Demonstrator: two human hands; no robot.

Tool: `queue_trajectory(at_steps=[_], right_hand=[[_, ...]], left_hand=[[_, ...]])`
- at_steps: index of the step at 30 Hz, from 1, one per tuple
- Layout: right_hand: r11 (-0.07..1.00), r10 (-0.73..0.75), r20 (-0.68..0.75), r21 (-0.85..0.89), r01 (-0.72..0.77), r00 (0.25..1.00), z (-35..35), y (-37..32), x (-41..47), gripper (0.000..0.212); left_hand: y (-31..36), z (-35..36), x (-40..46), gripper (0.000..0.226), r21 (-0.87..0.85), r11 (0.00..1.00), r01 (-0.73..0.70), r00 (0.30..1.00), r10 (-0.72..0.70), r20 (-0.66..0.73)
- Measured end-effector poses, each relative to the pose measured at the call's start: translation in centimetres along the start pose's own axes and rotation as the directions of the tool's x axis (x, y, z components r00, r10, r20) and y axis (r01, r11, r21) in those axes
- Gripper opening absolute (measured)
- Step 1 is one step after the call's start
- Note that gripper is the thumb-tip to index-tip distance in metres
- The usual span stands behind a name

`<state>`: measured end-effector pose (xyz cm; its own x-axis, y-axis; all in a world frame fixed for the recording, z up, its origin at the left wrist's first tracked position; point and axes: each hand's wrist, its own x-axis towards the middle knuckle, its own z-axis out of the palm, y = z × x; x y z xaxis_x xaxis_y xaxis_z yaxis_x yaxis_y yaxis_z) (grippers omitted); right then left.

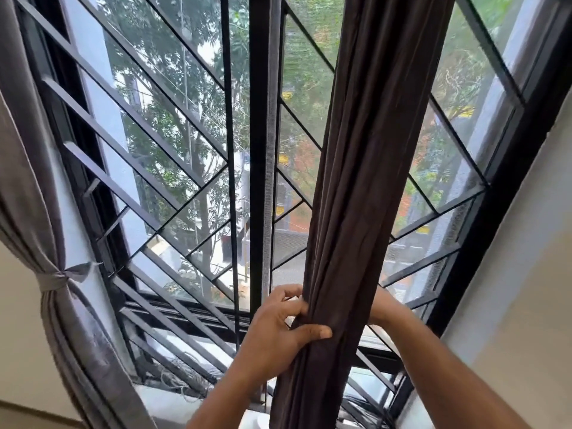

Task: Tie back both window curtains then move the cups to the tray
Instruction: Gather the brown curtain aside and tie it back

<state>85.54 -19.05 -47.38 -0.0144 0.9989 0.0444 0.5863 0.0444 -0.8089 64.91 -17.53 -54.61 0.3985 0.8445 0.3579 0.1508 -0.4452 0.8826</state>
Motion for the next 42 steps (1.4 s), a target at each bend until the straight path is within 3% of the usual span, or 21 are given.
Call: queue_trajectory(at_steps=[3, 7, 10, 12, 13, 15, 17, 18, 20, 22, 25, 27, 28, 30, 33, 36, 39, 42], right_hand=[[0.990, 0.051, 0.093, -0.135, -0.038, 0.994, -1.5, 0.2, -1.1, 0.034], [0.981, -0.060, 0.118, -0.178, 0.081, 0.991, -2.5, -0.9, -3.0, 0.035], [0.965, -0.195, -0.045, -0.186, 0.184, 0.980, -1.8, -1.3, -2.9, 0.030], [0.980, -0.197, -0.201, -0.030, 0.195, 0.960, -1.5, -1.3, -2.6, 0.016], [0.979, -0.189, -0.241, 0.029, 0.202, 0.952, -1.3, -1.1, -2.5, 0.022], [0.976, -0.179, -0.257, 0.080, 0.205, 0.950, -0.9, -1.1, -2.8, 0.021], [0.979, -0.167, -0.269, 0.069, 0.192, 0.949, -0.4, -0.5, -3.4, 0.016], [0.981, -0.162, -0.273, 0.059, 0.185, 0.948, -0.3, 0.1, -3.6, 0.018], [0.989, -0.133, -0.287, 0.023, 0.146, 0.949, -0.4, 0.7, -4.2, 0.022], [0.992, -0.127, -0.339, -0.056, 0.115, 0.932, -0.2, 0.9, -4.7, 0.026], [0.941, -0.119, -0.373, -0.337, -0.015, 0.920, 1.4, -0.9, -5.9, 0.027], [0.889, -0.132, -0.521, -0.438, -0.132, 0.843, 3.3, -1.3, -7.2, 0.013], [0.909, -0.119, -0.588, -0.388, -0.150, 0.800, 4.6, -1.4, -8.1, 0.018], [0.987, -0.010, -0.676, -0.123, -0.099, 0.737, 7.1, -1.2, -10.0, 0.025], [0.964, 0.158, -0.780, 0.254, 0.075, 0.606, 9.7, -1.5, -12.0, 0.018], [0.958, 0.146, -0.866, 0.245, 0.150, 0.479, 11.5, -1.4, -12.6, 0.008], [0.931, 0.217, -0.847, 0.329, 0.157, 0.485, 12.3, -0.6, -11.8, 0.011], [0.908, 0.276, -0.800, 0.398, 0.127, 0.532, 11.4, -0.4, -11.0, 0.012]], left_hand=[[0.8, 0.1, 0.2, 0.023, -0.101, 0.991, 0.085, 0.996, -0.082, 0.028], [1.5, 0.5, 0.3, 0.016, -0.164, 0.979, 0.125, 0.991, -0.115, 0.070], [1.4, 0.8, 0.6, 0.016, -0.076, 0.997, 0.024, 0.998, -0.019, 0.060], [1.0, 0.9, 0.7, 0.018, -0.102, 0.995, 0.004, 0.996, 0.005, 0.085], [0.8, 1.0, 0.6, 0.022, -0.109, 0.994, 0.014, 0.995, -0.004, 0.095], [0.5, 0.9, 0.6, 0.030, -0.095, 0.996, 0.002, 0.994, 0.008, 0.112], [0.1, 0.7, 0.7, 0.035, 0.058, 0.989, -0.134, 0.988, 0.129, 0.085], [-0.1, 0.5, 0.8, 0.039, 0.187, 0.957, -0.222, 0.975, 0.212, 0.071], [0.0, 0.1, 0.8, 0.047, 0.499, 0.793, -0.349, 0.925, 0.377, 0.047], [0.5, 0.2, 0.4, 0.050, 0.708, 0.613, -0.350, 0.886, 0.463, 0.036], [1.4, 0.7, -0.4, 0.050, 0.845, 0.465, -0.265, 0.879, 0.477, 0.014], [2.2, 0.9, -0.9, 0.049, 0.880, 0.422, -0.218, 0.887, 0.461, -0.002], [2.6, 1.0, -1.2, 0.049, 0.887, 0.419, -0.196, 0.899, 0.438, -0.009], [3.4, 1.2, -1.8, 0.051, 0.894, 0.423, -0.149, 0.930, 0.367, -0.019], [4.3, 2.3, -3.0, 0.046, 0.846, 0.521, -0.117, 0.962, 0.271, -0.034], [3.7, 3.4, -4.4, 0.039, 0.700, 0.701, -0.138, 0.971, 0.236, -0.045], [3.2, 3.5, -5.3, 0.042, 0.539, 0.833, -0.126, 0.989, 0.150, 0.000], [2.3, 3.1, -5.4, 0.051, 0.525, 0.831, -0.187, 0.982, 0.139, 0.129]])
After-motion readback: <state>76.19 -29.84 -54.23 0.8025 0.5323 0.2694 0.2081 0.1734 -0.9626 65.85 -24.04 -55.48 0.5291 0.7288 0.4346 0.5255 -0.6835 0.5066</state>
